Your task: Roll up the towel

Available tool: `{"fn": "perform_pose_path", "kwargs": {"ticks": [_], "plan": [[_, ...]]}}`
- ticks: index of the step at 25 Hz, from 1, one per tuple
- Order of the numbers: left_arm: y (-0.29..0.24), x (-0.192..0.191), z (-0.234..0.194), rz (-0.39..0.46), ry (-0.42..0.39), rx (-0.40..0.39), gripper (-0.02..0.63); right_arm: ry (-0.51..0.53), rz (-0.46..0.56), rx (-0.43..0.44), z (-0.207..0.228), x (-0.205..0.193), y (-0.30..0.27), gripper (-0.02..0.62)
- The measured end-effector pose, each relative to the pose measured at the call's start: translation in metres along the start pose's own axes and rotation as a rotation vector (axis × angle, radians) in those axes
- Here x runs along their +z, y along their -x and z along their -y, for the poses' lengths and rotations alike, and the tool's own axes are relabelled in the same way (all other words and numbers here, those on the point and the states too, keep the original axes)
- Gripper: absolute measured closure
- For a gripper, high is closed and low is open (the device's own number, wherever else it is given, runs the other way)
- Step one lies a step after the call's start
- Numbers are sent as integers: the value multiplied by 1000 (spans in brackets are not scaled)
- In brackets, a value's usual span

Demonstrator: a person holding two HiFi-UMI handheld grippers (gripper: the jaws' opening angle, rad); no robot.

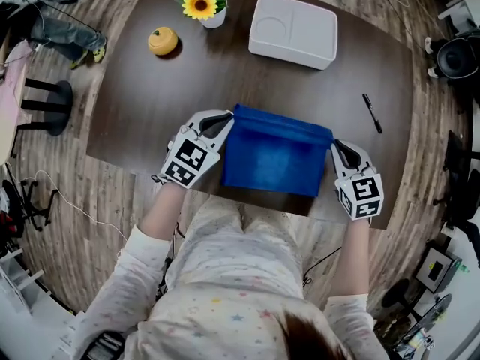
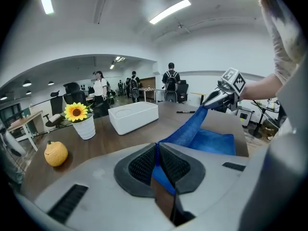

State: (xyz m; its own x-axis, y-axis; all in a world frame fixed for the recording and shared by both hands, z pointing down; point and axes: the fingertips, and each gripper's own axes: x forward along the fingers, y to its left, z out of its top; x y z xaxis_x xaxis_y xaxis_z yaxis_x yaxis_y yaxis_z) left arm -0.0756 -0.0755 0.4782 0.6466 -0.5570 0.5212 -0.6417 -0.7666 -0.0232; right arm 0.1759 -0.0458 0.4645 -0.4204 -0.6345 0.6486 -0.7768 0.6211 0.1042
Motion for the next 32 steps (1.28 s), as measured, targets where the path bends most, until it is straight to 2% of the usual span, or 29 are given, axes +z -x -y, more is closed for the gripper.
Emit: {"fn": "perform_pose_path", "kwargs": {"ticks": [5, 10, 26, 32], "plan": [[23, -4, 24, 24, 7, -27, 578, -10, -15, -48, -19, -15, 24, 577], [38, -16, 53, 16, 6, -63, 578, -1, -59, -56, -34, -40, 37, 575], [40, -80, 104, -48, 55, -45, 577, 43, -116, 45, -67, -108, 33, 572], [48, -83, 115, -33, 74, -39, 577, 48, -71, 57, -73, -113, 40, 572]]}}
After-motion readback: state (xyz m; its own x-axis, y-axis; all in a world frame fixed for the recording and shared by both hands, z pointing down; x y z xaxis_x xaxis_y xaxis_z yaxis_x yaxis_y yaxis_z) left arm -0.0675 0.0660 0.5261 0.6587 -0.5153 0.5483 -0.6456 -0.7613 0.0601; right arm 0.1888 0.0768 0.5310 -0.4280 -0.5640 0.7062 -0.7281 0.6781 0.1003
